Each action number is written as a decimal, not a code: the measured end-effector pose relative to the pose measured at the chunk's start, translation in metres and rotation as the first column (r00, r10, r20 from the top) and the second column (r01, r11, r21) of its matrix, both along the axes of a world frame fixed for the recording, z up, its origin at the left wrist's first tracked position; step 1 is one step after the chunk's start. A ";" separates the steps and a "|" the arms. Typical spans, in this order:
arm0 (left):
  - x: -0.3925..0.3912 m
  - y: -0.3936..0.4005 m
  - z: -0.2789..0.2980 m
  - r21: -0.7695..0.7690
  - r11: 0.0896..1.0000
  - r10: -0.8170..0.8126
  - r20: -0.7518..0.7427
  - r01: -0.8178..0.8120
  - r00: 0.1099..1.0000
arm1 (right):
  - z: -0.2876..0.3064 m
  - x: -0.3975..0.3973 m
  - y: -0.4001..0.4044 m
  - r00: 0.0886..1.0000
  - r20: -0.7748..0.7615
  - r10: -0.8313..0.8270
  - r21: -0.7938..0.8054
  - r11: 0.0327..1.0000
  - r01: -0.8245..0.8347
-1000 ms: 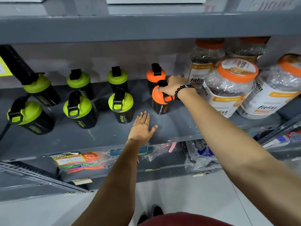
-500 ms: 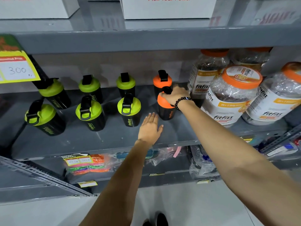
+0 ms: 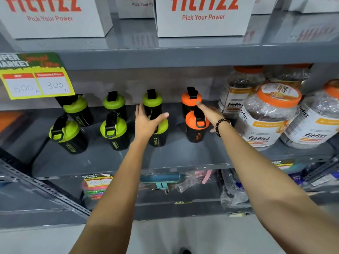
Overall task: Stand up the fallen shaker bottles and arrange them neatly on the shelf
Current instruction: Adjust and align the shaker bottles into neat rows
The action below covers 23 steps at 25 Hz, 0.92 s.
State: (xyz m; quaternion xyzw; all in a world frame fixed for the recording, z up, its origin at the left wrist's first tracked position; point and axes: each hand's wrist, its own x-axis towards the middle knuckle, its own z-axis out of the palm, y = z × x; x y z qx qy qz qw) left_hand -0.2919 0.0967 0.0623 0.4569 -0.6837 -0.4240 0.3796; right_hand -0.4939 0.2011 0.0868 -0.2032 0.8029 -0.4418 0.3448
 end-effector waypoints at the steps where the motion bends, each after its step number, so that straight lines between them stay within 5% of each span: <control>1: 0.006 0.003 -0.010 0.081 0.996 -0.024 -0.055 0.028 0.998 | -0.008 -0.001 0.004 0.995 0.099 -0.013 -0.069 0.997 0.020; 4: 0.017 0.014 -0.034 0.135 0.986 -0.100 -0.028 0.103 0.995 | -0.029 0.002 0.013 0.984 0.177 0.031 -0.160 0.987 -0.002; 12: 0.015 0.009 -0.041 0.019 0.999 -0.046 0.039 0.046 0.998 | -0.033 0.007 0.013 1.000 -0.008 0.011 -0.120 0.993 -0.012; 23: 0.025 0.017 -0.037 0.007 0.999 -0.032 0.054 0.031 0.998 | -0.024 0.022 0.032 0.996 -0.062 0.061 -0.086 0.994 -0.067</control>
